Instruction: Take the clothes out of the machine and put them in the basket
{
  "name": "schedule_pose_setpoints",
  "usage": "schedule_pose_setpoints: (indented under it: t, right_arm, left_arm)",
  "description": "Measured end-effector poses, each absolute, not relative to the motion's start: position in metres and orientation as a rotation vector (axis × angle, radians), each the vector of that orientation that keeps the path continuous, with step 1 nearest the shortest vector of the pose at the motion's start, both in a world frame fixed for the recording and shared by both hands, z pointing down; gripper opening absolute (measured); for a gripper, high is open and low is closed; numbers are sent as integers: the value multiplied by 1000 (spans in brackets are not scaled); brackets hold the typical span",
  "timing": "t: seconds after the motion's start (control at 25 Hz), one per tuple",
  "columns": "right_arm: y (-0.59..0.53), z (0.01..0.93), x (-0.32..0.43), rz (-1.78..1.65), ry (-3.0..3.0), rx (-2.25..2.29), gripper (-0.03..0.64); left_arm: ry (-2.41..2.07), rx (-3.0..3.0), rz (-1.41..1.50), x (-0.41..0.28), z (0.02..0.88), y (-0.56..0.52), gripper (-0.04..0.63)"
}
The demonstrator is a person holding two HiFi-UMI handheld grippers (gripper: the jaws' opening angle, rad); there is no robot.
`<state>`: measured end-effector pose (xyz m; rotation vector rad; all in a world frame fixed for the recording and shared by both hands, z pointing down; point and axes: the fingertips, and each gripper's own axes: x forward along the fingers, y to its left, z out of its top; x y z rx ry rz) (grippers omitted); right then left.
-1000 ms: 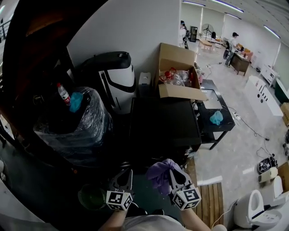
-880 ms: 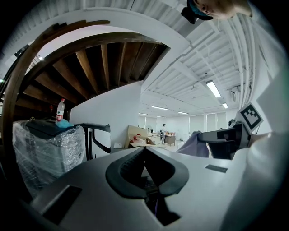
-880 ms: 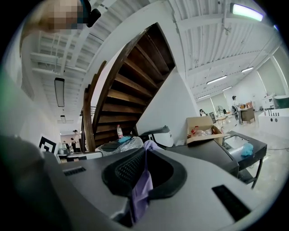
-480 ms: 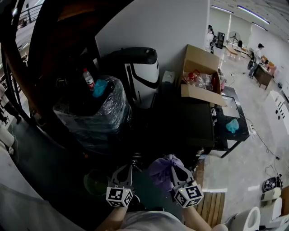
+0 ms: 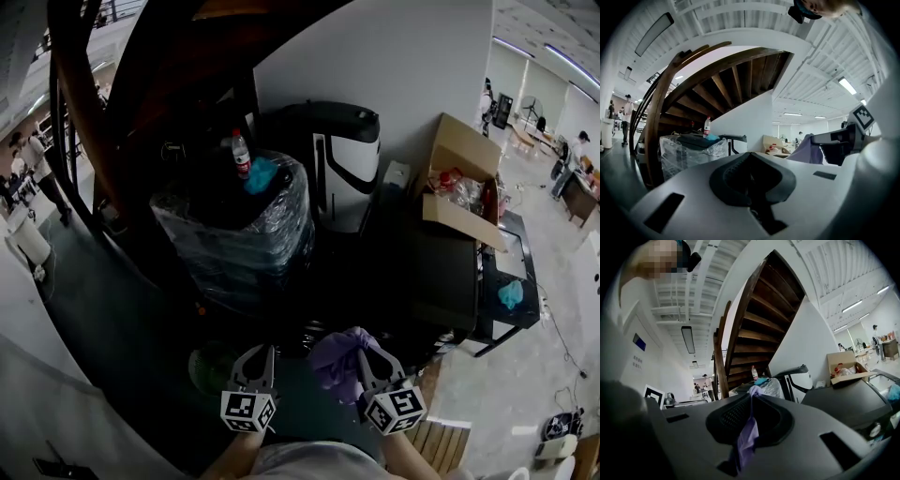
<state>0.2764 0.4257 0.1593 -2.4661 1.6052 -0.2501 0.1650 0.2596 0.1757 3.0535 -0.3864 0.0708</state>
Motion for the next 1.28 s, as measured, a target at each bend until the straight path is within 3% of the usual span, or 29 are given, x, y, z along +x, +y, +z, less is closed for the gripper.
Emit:
schedule_pose_setpoints:
  t: [0.68,1.28]
  right_arm:
    - [219,154,199,-221,1696,-2398,21]
    - [85,149,114,-226,2037,-2183,21]
  left_arm:
    - [-541,3064,48,62,171,42,20]
    - [-928,2878,18,-76,191,-44,20]
